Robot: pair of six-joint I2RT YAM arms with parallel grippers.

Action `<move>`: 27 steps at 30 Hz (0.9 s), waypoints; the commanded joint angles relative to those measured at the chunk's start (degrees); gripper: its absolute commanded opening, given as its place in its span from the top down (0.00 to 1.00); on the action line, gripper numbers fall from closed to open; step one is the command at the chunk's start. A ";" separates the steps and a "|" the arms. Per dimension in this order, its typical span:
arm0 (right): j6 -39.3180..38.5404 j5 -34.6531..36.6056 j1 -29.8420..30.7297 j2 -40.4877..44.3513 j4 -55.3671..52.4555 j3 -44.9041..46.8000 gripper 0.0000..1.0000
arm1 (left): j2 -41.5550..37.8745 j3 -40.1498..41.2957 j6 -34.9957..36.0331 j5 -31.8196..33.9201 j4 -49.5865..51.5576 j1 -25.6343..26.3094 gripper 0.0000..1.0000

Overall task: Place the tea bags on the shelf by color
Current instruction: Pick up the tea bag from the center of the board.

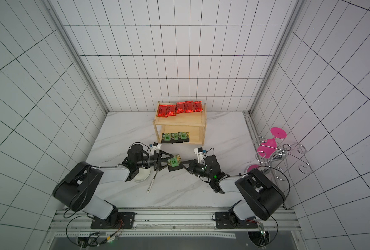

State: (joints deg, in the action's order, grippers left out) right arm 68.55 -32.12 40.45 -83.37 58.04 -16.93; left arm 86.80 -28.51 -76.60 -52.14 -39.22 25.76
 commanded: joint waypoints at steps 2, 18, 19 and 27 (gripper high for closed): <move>-1.82 0.81 -0.31 3.39 -2.90 0.58 1.00 | -1.19 -0.24 3.36 0.44 5.54 -1.71 0.53; -2.99 -0.30 -0.53 3.84 -5.39 -0.80 1.00 | 3.58 -2.57 3.58 -0.39 3.41 -1.71 0.95; -2.86 -0.40 -0.67 3.82 -5.39 -0.83 1.00 | 3.71 -2.68 3.49 -0.44 3.22 -1.51 1.00; 11.23 13.34 0.59 11.94 -9.57 2.97 0.55 | 4.60 -5.03 -1.02 1.20 -8.35 -1.41 1.00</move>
State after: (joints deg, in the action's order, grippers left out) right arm 72.25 -27.35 40.01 -75.75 49.87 -16.47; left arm 90.61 -31.44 -75.57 -52.05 -39.64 24.01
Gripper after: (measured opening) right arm 0.431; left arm 0.041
